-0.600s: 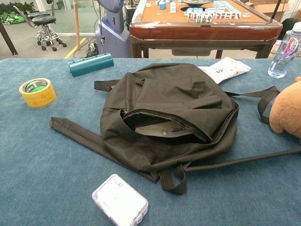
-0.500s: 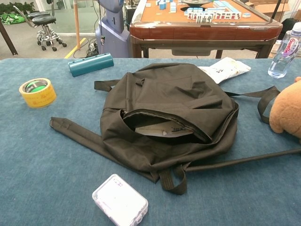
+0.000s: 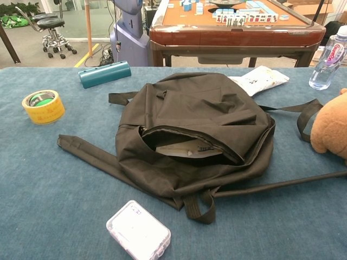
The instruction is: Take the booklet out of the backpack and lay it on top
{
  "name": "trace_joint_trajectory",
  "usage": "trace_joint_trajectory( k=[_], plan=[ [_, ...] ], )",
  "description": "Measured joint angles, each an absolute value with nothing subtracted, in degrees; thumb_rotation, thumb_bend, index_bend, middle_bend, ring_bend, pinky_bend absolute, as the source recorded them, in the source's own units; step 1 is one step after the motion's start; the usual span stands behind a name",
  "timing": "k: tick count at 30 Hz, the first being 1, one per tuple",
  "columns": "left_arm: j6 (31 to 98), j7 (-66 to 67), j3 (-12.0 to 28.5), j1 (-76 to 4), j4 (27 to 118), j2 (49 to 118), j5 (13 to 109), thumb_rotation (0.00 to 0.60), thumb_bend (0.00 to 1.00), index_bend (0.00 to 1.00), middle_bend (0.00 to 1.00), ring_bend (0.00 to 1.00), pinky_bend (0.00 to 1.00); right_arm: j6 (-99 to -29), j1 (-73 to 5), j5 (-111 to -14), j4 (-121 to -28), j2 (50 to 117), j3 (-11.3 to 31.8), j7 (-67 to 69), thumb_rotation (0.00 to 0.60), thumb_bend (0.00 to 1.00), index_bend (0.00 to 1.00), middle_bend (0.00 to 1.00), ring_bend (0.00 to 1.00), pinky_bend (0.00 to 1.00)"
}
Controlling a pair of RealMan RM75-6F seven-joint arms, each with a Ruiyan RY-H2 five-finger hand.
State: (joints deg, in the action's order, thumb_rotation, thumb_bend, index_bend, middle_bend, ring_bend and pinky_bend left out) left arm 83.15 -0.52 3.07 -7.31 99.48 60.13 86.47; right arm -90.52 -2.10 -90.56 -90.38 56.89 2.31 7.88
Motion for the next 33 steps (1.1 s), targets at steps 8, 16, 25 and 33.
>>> trace_joint_trajectory(
  k=[8,16,25,33],
  plan=[
    [77.5,-5.8,3.1,-13.1,98.4,59.8,92.1,0.600,0.33,0.21,0.16,0.22,0.25,-89.4,-3.3,-90.3,-91.4,56.1,3.4,7.5,0.600,0.13,0.37,0.35,0.27,0.33],
    [67.4,-4.9,3.4,-22.3,97.8,62.0,96.8,0.600,0.32,0.10,0.16,0.20,0.24,-87.1,-5.3,-90.7,-93.2,55.3,3.9,6.2,0.600,0.13,0.37,0.35,0.27,0.33],
    [54.9,0.7,5.4,-33.0,95.9,70.5,95.7,0.600,0.32,0.07,0.16,0.19,0.24,-86.0,-6.1,-91.1,-94.8,54.8,3.8,4.8,0.600,0.13,0.37,0.35,0.27,0.33],
    [49.3,7.6,7.9,-38.8,92.2,78.8,90.0,0.600,0.32,0.10,0.16,0.19,0.24,-85.6,-6.2,-90.8,-94.9,54.8,3.7,5.0,0.600,0.13,0.37,0.35,0.27,0.33]
  ],
)
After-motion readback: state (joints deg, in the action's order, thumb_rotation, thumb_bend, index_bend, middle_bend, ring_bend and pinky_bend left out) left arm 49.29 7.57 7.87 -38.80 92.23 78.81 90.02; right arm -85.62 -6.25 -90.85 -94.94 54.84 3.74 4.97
